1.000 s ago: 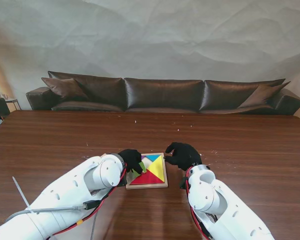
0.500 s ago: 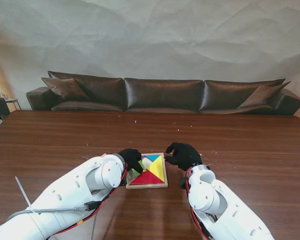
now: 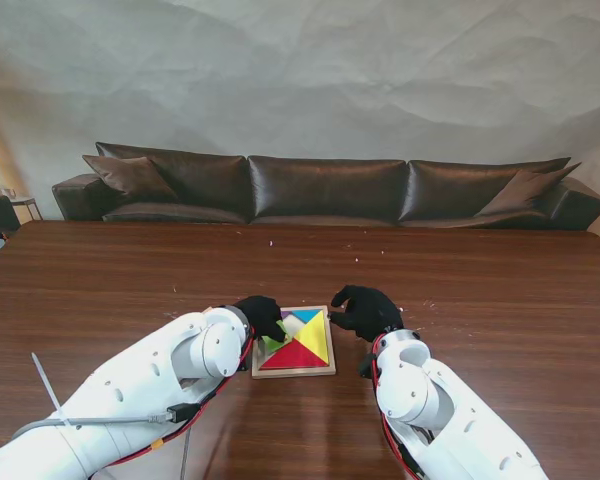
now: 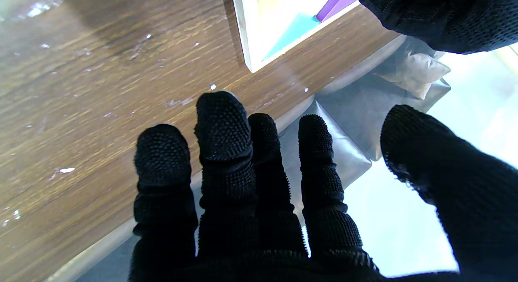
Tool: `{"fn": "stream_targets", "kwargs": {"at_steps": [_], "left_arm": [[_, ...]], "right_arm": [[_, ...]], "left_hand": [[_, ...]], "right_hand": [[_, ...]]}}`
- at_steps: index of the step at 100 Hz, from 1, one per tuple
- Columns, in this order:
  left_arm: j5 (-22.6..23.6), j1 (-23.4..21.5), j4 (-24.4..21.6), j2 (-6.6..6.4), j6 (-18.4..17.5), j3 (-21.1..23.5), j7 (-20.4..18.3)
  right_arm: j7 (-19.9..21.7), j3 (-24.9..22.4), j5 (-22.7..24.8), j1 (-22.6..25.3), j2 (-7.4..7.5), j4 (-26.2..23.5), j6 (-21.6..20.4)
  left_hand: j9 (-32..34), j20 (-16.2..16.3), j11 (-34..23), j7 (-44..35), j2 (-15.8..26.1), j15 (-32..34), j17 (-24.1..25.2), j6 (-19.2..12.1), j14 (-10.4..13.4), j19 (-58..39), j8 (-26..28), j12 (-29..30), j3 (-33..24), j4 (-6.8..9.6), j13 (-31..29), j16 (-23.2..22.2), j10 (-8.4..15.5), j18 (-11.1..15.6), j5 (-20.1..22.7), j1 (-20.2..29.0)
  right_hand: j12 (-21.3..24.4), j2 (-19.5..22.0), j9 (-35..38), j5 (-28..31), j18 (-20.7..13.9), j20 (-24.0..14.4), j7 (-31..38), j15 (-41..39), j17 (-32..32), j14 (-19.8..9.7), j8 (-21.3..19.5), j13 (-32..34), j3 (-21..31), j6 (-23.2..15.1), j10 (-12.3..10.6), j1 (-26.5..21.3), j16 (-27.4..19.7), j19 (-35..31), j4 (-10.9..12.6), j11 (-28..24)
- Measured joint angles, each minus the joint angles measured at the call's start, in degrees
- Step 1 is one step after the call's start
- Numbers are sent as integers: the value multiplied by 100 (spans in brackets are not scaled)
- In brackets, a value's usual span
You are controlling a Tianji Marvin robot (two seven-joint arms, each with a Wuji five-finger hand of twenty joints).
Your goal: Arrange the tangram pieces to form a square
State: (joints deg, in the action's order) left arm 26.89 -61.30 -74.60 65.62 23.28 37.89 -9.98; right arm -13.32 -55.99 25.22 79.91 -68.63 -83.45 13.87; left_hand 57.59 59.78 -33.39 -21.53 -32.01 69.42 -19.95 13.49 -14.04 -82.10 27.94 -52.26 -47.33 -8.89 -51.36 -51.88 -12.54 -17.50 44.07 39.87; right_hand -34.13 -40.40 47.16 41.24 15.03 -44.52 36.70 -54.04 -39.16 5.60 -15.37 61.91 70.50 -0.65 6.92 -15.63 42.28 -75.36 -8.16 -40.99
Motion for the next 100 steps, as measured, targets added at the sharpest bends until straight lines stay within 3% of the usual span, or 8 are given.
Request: {"fn": "stream_targets", "kwargs": {"at_steps": [40, 100], "left_arm": [[196, -31, -38, -57, -69, 19, -35], [161, -138, -214, -114, -199, 189, -91]], "right_arm": [[14, 26, -20, -21, -1, 32, -34], [32, 29, -43, -35, -2, 49, -51]], "left_hand": [[-241, -119, 353, 697, 145, -366, 242, 57, -99, 225, -471, 296, 60, 0, 249, 0, -107, 1, -114, -3], [-241, -186, 398, 775, 287, -425, 239, 234, -101, 227, -584, 361, 202, -2, 250, 0, -124, 1, -150, -125]], "right_hand": [[1, 0, 0, 0, 0, 0, 0, -1, 0, 1, 0, 0, 0, 0, 3, 0, 0, 0, 0, 0], [1, 0, 0, 0, 0, 0, 0, -10, 1, 1, 0, 0, 0, 43, 6, 0, 0, 0, 1, 0]]}}
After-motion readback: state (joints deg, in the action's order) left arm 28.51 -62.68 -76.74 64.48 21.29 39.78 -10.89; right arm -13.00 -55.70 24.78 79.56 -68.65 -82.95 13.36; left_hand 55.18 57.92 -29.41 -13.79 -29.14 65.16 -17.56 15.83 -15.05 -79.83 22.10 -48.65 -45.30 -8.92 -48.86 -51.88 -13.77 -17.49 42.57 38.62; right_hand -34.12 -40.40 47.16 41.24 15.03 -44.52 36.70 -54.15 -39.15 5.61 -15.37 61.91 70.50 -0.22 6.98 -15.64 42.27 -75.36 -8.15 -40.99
